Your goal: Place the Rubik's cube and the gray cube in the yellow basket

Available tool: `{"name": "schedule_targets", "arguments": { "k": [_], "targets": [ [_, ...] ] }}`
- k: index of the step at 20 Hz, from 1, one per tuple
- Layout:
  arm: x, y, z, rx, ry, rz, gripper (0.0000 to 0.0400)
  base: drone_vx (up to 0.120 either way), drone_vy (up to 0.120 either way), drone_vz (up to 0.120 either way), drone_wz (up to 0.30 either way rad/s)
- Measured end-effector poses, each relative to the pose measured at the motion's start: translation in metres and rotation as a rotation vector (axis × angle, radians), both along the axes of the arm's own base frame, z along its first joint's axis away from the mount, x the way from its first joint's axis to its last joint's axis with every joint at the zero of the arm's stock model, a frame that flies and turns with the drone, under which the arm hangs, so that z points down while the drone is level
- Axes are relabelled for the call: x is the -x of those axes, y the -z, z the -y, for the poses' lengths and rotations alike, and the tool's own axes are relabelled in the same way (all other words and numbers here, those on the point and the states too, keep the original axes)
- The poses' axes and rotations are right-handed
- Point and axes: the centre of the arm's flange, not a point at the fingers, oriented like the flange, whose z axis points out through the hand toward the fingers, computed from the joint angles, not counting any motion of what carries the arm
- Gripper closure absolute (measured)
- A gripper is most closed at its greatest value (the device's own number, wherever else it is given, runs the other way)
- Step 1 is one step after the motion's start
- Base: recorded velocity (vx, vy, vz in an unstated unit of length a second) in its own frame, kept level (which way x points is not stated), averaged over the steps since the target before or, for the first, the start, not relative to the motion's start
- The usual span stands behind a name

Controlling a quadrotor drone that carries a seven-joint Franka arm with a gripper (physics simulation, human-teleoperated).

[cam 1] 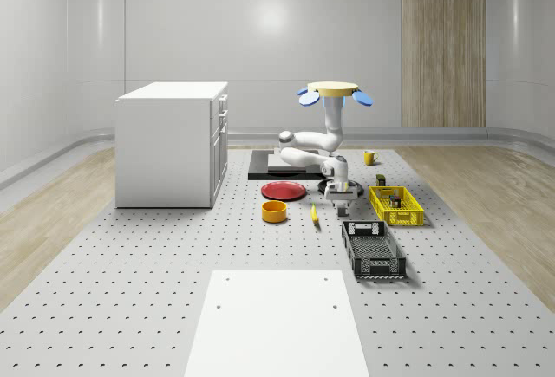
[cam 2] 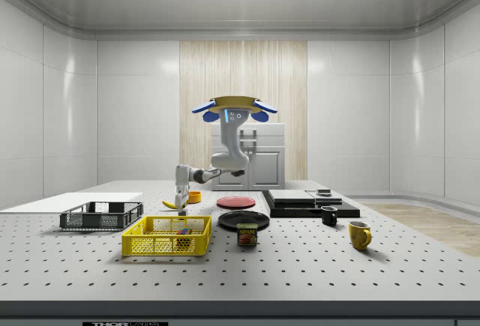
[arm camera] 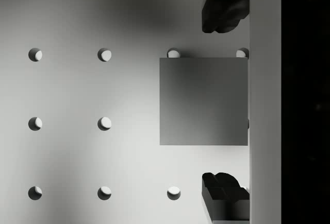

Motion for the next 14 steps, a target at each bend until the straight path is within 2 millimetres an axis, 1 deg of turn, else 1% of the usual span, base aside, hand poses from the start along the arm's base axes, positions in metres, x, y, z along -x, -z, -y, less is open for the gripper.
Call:
{"name": "schedule_targets", "arguments": {
  "k": [4,9,11,12,14],
  "targets": [
    [0.0,-0.013,0.0,0.0,0.0,0.0,0.0,0.0,0.0,0.0,0.0],
    [0.0,-0.023,0.0,0.0,0.0,0.0,0.0,0.0,0.0,0.0,0.0],
    [0.0,-0.026,0.0,0.0,0.0,0.0,0.0059,0.0,0.0,0.0,0.0],
    [0.0,-0.027,0.0,0.0,0.0,0.0,0.0079,0.0,0.0,0.0,0.0],
    [0.0,-0.028,0.0,0.0,0.0,0.0,0.0107,0.0,0.0,0.0,0.0]
  ]
}}
